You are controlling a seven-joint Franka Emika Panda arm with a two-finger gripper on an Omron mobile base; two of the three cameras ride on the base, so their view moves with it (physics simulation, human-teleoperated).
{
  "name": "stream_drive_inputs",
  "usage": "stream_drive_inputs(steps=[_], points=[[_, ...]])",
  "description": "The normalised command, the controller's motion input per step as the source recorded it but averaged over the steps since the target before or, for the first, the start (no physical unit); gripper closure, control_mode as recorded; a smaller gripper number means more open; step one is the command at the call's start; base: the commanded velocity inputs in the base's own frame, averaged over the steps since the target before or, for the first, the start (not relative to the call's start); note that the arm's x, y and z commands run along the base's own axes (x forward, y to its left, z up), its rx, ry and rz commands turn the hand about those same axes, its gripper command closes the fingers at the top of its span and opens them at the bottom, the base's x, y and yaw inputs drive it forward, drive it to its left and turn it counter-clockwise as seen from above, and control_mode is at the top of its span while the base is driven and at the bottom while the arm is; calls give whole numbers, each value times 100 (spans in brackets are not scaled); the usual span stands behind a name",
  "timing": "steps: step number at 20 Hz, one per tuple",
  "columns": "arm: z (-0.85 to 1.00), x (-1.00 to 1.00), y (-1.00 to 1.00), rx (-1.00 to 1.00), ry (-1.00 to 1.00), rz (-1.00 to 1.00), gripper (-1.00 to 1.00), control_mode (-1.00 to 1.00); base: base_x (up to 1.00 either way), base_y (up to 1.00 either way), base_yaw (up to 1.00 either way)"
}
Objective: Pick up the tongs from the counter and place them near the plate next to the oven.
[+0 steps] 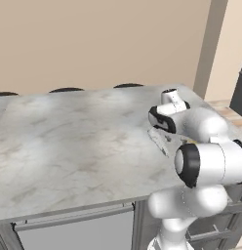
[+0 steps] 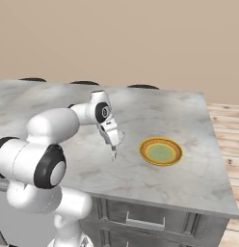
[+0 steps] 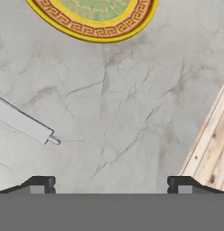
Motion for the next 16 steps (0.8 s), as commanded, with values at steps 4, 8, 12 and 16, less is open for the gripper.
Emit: stream_drive_inputs(steps=[4,8,12,16], points=[[64,-56,0,0,-7,0,-100,-100,0,0,0],[60,-67,0,0,-9,2,-100,-100,0,0,0],[61,-68,0,0,-11,4,-100,-100,0,0,0],[53,-71,2,0,-18,8,-100,-100,0,0,0]])
